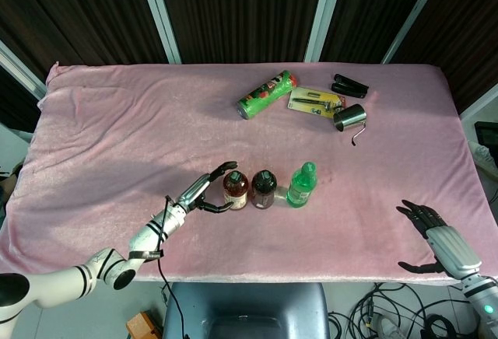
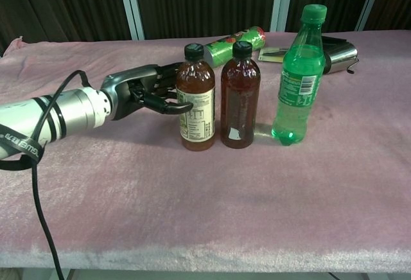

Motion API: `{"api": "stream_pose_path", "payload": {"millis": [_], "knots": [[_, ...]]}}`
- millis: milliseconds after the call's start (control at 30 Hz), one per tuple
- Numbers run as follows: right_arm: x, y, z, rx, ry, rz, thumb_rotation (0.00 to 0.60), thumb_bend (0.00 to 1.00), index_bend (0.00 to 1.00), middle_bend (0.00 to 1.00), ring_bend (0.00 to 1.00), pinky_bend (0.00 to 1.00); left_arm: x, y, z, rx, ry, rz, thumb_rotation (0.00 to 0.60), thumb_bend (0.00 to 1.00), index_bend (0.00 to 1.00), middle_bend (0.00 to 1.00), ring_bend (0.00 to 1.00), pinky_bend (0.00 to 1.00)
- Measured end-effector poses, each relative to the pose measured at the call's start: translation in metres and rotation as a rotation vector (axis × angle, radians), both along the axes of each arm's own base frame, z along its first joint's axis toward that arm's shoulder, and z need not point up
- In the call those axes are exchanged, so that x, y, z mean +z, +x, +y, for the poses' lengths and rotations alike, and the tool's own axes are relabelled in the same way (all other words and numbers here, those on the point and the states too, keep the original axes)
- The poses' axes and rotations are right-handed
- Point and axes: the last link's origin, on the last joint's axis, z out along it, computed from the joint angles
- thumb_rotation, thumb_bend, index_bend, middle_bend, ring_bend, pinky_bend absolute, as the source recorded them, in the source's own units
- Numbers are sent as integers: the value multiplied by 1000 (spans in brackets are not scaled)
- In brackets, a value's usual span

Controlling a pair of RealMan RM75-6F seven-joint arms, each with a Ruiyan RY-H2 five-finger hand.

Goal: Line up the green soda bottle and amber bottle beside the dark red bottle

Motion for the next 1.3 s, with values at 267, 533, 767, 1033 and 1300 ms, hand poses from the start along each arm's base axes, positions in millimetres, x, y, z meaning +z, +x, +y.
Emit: {"api": "stream_pose_path", "payload": {"millis": [267,533,767,1033,1300], "knots": [[-1,0,0,1,5,8,600,252,0,0,0,96,9,-1,0,-35,31,8,600,309,0,0,0,20],[3,3,5,13,-15,27,600,252,0,0,0,68,54,-31,-2,-170,269,131,600,306,0,0,0,25],[11,7,3,20,-95,75,600,252,0,0,0,39,143,-99,-18,-213,661,421,600,310,0,0,0,0],[16,17,-12,1,-321,312,600,252,0,0,0,6,206,-198,-117,76,939,954,600,321,0,0,0,0],[-3,30,-18,-136,-405,424,600,252,0,0,0,4,220,-235,-149,279,851,1045,600,334,0,0,0,0]]}}
